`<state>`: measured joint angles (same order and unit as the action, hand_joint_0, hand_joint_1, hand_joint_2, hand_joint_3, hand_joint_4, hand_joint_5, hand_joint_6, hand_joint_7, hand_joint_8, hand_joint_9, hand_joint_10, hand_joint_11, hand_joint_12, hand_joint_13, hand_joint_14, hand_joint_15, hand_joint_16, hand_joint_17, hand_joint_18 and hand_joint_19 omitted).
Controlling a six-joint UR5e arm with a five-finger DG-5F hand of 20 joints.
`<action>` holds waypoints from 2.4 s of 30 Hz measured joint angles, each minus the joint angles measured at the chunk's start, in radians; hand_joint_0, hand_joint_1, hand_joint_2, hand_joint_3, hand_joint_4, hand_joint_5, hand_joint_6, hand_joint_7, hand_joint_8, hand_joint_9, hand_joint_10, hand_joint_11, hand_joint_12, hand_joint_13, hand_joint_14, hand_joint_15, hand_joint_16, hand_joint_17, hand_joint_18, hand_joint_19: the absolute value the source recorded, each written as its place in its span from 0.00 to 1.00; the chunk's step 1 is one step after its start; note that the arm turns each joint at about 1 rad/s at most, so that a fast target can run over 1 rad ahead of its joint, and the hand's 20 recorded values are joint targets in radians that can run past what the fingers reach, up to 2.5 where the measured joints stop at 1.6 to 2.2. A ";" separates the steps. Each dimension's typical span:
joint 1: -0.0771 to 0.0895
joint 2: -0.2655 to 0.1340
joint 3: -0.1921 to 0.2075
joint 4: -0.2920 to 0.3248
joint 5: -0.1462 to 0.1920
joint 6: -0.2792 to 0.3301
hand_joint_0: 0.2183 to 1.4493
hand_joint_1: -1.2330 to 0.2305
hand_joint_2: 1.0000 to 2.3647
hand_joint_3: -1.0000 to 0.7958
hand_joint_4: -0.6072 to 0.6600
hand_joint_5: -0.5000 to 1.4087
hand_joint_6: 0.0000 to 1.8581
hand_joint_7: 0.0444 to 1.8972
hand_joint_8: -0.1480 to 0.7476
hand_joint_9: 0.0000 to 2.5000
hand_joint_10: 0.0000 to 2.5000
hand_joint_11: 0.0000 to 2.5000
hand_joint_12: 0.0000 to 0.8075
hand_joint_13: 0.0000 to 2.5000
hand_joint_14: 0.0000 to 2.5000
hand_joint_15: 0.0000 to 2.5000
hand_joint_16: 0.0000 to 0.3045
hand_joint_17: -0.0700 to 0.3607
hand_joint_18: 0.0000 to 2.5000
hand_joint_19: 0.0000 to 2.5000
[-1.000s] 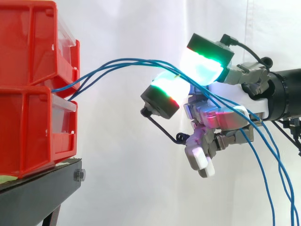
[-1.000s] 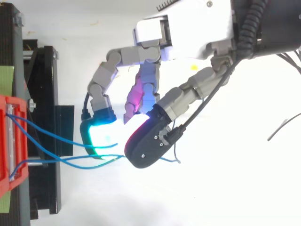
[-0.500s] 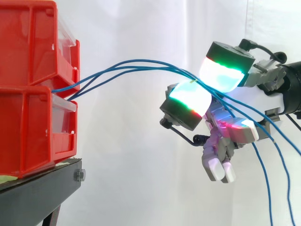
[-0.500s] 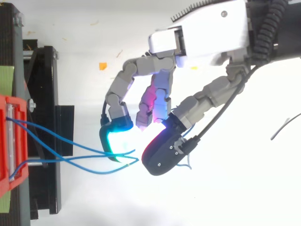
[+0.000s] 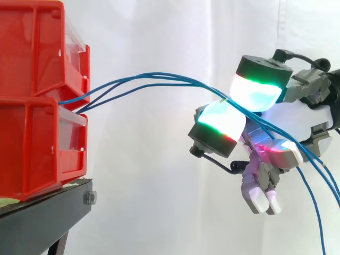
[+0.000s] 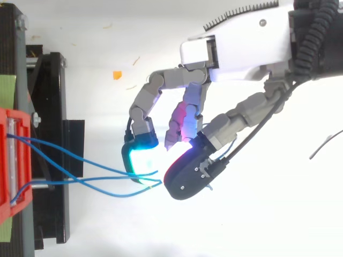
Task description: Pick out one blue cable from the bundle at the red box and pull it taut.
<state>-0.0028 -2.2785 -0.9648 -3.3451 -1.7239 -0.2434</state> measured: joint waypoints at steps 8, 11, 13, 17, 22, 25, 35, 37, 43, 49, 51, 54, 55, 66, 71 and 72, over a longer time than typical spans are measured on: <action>0.011 -0.001 -0.005 0.003 0.031 0.124 0.31 0.33 0.01 0.44 0.36 0.26 0.46 0.43 0.37 0.51 0.01 0.16 0.39 0.33 0.00 0.11 0.14 0.38 0.32 0.18; 0.014 0.000 -0.028 0.022 0.042 0.171 0.31 0.33 0.01 0.44 0.36 0.26 0.46 0.43 0.37 0.50 0.01 0.17 0.39 0.33 0.00 0.11 0.14 0.38 0.32 0.18; 0.016 0.000 -0.051 0.044 0.048 0.203 0.31 0.33 0.01 0.44 0.36 0.26 0.46 0.43 0.37 0.50 0.01 0.17 0.39 0.33 0.00 0.11 0.14 0.38 0.32 0.18; 0.020 0.000 -0.095 0.119 0.062 0.270 0.31 0.33 0.01 0.44 0.37 0.26 0.46 0.43 0.37 0.50 0.01 0.16 0.39 0.33 0.00 0.11 0.14 0.38 0.32 0.18; 0.026 -0.001 -0.109 0.191 0.115 0.327 0.31 0.33 0.01 0.44 0.36 0.26 0.46 0.43 0.38 0.50 0.01 0.17 0.39 0.33 0.00 0.11 0.14 0.38 0.32 0.19; 0.031 -0.001 -0.111 0.213 0.149 0.352 0.31 0.33 0.01 0.45 0.36 0.26 0.46 0.43 0.37 0.50 0.01 0.16 0.39 0.33 0.00 0.12 0.14 0.38 0.32 0.19; 0.048 -0.001 -0.188 0.368 0.212 0.408 0.31 0.33 0.01 0.44 0.37 0.26 0.46 0.43 0.38 0.51 0.01 0.17 0.40 0.34 0.00 0.12 0.14 0.38 0.32 0.19; 0.051 -0.002 -0.211 0.414 0.221 0.409 0.31 0.33 0.01 0.44 0.37 0.26 0.46 0.43 0.38 0.51 0.01 0.17 0.40 0.34 0.00 0.11 0.14 0.38 0.32 0.19; 0.058 -0.001 -0.244 0.496 0.241 0.395 0.31 0.32 0.01 0.45 0.37 0.26 0.46 0.43 0.38 0.51 0.01 0.17 0.40 0.34 0.00 0.11 0.14 0.39 0.32 0.19; 0.064 -0.001 -0.248 0.508 0.244 0.353 0.31 0.32 0.01 0.45 0.37 0.26 0.46 0.44 0.39 0.52 0.01 0.17 0.41 0.35 0.00 0.11 0.14 0.39 0.33 0.18; 0.064 -0.002 -0.248 0.510 0.244 0.333 0.31 0.31 0.01 0.45 0.37 0.26 0.46 0.44 0.39 0.52 0.01 0.17 0.41 0.35 0.00 0.12 0.14 0.39 0.33 0.18; 0.065 -0.001 -0.248 0.513 0.244 0.290 0.31 0.31 0.01 0.45 0.37 0.26 0.46 0.44 0.39 0.53 0.01 0.17 0.42 0.35 0.00 0.12 0.14 0.39 0.33 0.18; 0.065 -0.001 -0.248 0.514 0.244 0.281 0.31 0.31 0.01 0.45 0.37 0.26 0.46 0.44 0.40 0.53 0.01 0.17 0.41 0.35 0.00 0.12 0.14 0.39 0.33 0.18; 0.068 0.013 -0.249 0.453 0.244 0.189 0.31 0.31 0.01 0.45 0.37 0.27 0.46 0.44 0.40 0.54 0.01 0.17 0.42 0.36 0.00 0.12 0.15 0.39 0.33 0.18; 0.070 0.060 -0.255 0.394 0.244 0.168 0.31 0.31 0.01 0.45 0.37 0.27 0.46 0.44 0.39 0.54 0.01 0.17 0.41 0.36 0.00 0.12 0.14 0.39 0.33 0.18; 0.070 0.072 -0.259 0.384 0.245 0.166 0.31 0.31 0.01 0.45 0.37 0.27 0.46 0.44 0.40 0.54 0.01 0.18 0.42 0.36 0.00 0.12 0.15 0.39 0.33 0.18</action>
<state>0.0672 -2.2066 -1.2243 -2.9611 -1.4794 -0.0775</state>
